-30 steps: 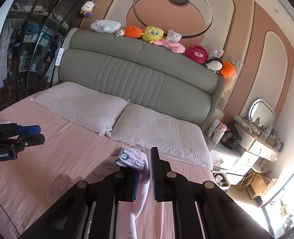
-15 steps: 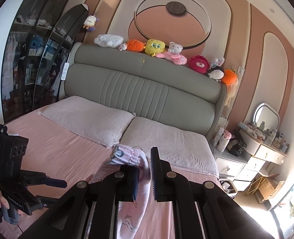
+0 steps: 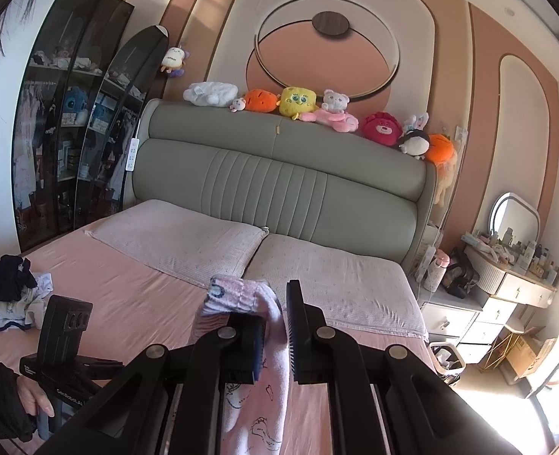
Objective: Fold clothes
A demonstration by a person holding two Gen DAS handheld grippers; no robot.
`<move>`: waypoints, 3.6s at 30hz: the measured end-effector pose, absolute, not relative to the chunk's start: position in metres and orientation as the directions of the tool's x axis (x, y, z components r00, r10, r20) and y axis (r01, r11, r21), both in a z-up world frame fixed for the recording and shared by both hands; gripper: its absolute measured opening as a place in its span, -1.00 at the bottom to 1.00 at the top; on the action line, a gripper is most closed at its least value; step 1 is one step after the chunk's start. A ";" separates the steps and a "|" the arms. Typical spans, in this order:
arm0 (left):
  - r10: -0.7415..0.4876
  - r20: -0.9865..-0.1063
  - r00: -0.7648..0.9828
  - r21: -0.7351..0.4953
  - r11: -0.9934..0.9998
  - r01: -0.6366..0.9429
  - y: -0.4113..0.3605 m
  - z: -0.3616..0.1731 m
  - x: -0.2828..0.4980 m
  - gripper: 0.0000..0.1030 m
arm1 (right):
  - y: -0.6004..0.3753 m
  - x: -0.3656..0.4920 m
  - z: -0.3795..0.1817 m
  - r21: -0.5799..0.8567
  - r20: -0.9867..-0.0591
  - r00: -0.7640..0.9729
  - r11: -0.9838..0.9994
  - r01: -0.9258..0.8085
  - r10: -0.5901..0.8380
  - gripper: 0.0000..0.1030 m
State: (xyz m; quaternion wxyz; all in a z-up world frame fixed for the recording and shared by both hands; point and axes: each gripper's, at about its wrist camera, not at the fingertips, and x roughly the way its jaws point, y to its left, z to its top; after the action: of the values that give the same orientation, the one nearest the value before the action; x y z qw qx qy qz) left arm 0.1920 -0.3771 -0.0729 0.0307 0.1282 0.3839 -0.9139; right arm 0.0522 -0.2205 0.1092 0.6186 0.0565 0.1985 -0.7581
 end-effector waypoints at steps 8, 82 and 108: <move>0.036 -0.290 -0.956 -0.729 -0.656 0.196 -0.357 -0.088 0.172 0.03 | -0.218 0.049 0.109 -0.200 -0.339 -0.226 -0.165 0.966 -0.913 -0.85; -0.543 -0.313 -0.779 -0.131 -0.788 0.601 -0.547 0.101 0.157 -0.64 | -0.429 -0.045 0.123 -0.211 -0.468 -0.294 -0.218 0.953 -0.833 -0.85; -0.321 -0.667 -0.673 -0.181 -0.806 0.564 -0.397 -0.076 0.193 -0.64 | -0.297 -0.015 -0.078 -0.020 -0.740 -0.160 -0.216 0.976 -0.654 -0.85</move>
State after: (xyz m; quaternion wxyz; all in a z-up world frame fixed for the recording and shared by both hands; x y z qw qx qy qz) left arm 0.1934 -0.3972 -0.0761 0.2474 0.3201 0.1898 -0.8946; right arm -0.0146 -0.2974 -0.0779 0.5693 0.3096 0.2604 -0.7157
